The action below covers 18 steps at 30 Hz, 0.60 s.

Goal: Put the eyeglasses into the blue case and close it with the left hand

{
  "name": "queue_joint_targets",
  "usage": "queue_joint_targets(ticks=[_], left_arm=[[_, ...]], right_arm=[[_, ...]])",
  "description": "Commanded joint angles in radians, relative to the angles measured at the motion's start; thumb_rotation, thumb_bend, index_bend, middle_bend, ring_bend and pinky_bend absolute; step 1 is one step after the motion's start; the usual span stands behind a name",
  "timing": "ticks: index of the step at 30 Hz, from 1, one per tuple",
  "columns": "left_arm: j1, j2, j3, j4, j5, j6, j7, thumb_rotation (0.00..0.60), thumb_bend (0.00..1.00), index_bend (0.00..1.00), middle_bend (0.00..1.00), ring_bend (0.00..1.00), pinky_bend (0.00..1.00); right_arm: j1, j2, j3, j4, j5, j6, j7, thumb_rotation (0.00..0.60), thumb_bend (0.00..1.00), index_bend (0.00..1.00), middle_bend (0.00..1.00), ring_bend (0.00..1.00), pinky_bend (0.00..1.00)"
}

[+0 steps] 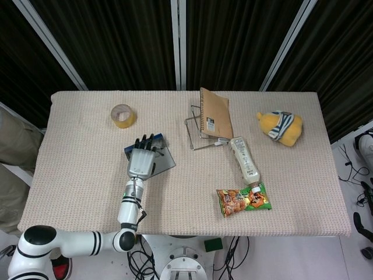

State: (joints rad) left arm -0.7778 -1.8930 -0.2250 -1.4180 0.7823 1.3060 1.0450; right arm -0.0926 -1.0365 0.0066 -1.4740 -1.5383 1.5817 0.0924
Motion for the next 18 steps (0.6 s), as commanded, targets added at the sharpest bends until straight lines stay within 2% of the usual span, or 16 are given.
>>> queue_joint_targets(ticks=[1, 4, 18], left_arm=[[0.008, 0.016, 0.015, 0.008, -0.002, -0.019, 0.004, 0.271, 0.33, 0.3, 0.0, 0.0, 0.13], [0.01, 0.02, 0.023, 0.029, 0.003, -0.03, 0.001, 0.247, 0.33, 0.31, 0.0, 0.0, 0.13], [-0.001, 0.005, 0.018, 0.106, -0.009, -0.088, -0.019, 0.249, 0.33, 0.33, 0.0, 0.0, 0.12]], right_arm=[[0.0, 0.0, 0.001, -0.001, 0.0, 0.002, -0.002, 0.6, 0.5, 0.0, 0.0, 0.0, 0.0], [0.0, 0.0, 0.002, -0.005, 0.0, 0.004, -0.009, 0.6, 0.5, 0.0, 0.0, 0.0, 0.0], [0.003, 0.001, 0.006, -0.026, 0.008, -0.002, -0.037, 0.6, 0.5, 0.0, 0.0, 0.0, 0.0]])
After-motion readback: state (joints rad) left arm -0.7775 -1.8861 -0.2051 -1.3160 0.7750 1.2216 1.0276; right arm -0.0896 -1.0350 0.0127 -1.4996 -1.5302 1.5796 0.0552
